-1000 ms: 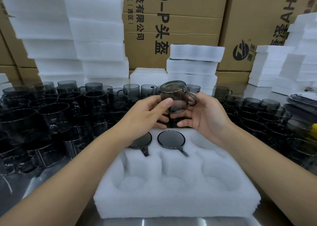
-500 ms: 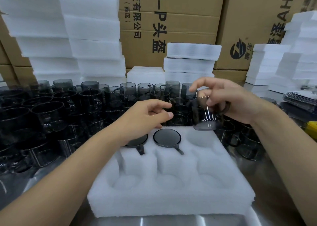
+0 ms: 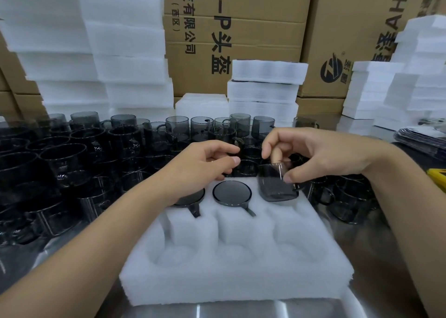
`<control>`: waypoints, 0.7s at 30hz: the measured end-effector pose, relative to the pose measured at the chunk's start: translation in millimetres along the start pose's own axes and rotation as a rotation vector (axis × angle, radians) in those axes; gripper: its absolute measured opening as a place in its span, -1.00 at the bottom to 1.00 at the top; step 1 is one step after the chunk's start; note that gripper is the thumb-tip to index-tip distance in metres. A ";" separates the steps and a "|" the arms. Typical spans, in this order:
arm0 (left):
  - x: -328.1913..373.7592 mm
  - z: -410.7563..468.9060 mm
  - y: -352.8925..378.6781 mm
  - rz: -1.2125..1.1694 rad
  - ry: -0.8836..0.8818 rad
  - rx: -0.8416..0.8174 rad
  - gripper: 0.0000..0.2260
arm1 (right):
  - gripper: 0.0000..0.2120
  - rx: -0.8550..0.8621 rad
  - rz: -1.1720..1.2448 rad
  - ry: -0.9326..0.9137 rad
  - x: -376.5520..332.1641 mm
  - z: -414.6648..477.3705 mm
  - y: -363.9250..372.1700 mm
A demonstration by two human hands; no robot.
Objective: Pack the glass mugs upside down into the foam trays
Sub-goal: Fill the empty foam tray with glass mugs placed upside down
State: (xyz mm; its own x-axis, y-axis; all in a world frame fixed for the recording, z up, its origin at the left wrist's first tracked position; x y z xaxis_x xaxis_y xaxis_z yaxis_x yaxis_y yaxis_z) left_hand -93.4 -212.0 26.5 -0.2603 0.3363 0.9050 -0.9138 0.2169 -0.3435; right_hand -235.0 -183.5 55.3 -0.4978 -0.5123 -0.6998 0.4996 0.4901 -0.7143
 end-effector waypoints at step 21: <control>2.1 -1.2 1.3 0.056 0.011 -0.011 -0.81 | -0.62 0.141 -0.346 0.088 -17.6 2.9 -2.3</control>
State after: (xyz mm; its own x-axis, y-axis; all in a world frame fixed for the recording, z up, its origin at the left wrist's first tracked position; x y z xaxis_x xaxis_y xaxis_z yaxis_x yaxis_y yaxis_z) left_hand -94.9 -209.9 27.7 -0.3075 0.3588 0.8813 -0.8942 0.2078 -0.3966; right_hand -225.4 -177.7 69.3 -0.7103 -0.5648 -0.4202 0.3805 0.1942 -0.9042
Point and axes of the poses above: each hand's wrist, its own z-axis towards the middle knuckle, its own y-axis out of the palm, x = y × z, the point moved 9 cm from there along z, towards the middle knuckle, and after that the axes turned 1 degree about -y, right-handed, at the moved point
